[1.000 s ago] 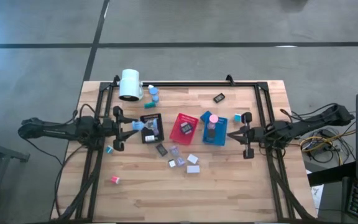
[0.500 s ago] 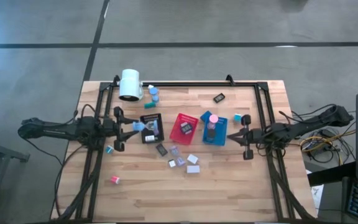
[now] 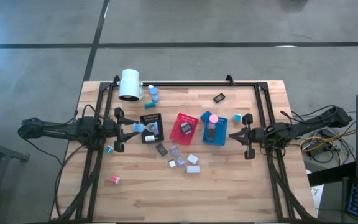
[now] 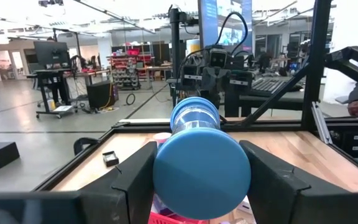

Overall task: Pick & Place Office items
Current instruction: Put the bottom blue hourglass into the blue bin

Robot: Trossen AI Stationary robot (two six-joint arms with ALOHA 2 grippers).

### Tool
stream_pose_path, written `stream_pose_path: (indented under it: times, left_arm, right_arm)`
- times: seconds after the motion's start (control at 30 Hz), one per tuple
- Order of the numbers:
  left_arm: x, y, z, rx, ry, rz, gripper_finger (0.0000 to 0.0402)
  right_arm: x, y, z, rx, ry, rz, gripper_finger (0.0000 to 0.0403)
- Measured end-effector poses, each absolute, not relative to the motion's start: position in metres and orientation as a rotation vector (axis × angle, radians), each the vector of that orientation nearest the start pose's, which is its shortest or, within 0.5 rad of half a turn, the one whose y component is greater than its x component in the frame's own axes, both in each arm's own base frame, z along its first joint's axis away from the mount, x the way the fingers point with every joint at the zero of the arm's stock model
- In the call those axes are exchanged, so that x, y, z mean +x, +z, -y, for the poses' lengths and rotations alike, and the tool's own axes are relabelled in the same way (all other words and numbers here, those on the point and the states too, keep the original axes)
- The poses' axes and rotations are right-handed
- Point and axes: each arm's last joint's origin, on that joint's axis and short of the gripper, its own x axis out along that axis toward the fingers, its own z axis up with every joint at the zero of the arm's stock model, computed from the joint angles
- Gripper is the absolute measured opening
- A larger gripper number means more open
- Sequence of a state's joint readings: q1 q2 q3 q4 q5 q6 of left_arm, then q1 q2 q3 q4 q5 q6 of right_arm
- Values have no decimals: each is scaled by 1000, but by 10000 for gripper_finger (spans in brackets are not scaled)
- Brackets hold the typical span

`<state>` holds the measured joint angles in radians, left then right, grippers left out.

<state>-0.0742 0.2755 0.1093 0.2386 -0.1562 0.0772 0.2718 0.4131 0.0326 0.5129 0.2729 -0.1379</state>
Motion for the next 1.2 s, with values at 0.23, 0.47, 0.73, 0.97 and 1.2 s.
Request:
stream_pose_path:
  times: [0.23,0.47,0.73,0.97,1.2]
  left_arm:
    - [114,201,4,58,84,69,202]
    - [114,201,4,39,81,70,202]
    - [114,201,4,38,81,70,202]
    - [115,202,4,-10,79,62,202]
    - [124,217,5,-12,79,62,202]
  right_arm:
    - [120,187,-25,-102,-10,127,8]
    - [120,187,-25,-102,-11,126,8]
    - [120,186,-25,-104,-11,122,8]
    - [121,186,-25,-106,-10,118,8]
    - [121,187,-25,-118,-29,132,22]
